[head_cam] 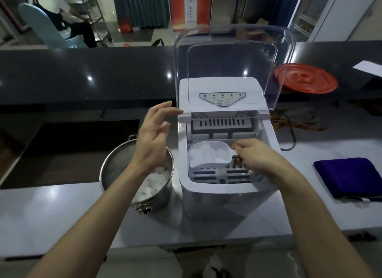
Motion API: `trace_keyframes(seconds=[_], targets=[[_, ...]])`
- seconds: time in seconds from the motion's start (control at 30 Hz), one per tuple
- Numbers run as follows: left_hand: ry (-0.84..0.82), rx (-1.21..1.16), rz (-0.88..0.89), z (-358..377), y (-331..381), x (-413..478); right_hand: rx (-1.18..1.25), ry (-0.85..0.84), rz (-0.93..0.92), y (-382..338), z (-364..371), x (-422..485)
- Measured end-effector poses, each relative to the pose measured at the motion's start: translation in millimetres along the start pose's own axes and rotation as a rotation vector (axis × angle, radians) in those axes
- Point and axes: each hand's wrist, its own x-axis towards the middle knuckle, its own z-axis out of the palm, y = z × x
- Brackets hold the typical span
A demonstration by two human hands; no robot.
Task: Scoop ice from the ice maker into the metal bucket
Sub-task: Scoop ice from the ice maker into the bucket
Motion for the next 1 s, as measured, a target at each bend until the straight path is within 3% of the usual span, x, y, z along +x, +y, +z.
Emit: trace_keyframes(seconds=[0.4, 0.53, 0.67, 0.77, 0.83, 1.0], targets=[[0.074, -0.062, -0.101, -80, -19, -18, 0.19, 0.022, -0.073, -34, -12, -23], [0.1, 0.105, -0.171, -103, -32, -24, 0.192, 0.002, -0.112, -56, 1, -27], [0.15, 0.424, -0.294, -124, -65, -37, 0.228, -0.027, -0.13, -74, 17, -28], [-0.026, 0.625, -0.44, -135, -89, -53, 0.237, -0.037, -0.132, -81, 28, -26], [-0.126, 0.645, -0.482, -135, -96, -61, 0.222, -0.035, -0.123, -84, 34, -23], [-0.081, 0.663, -0.419, -128, -99, -62, 0.145, 0.008, -0.119, -89, 41, -20]])
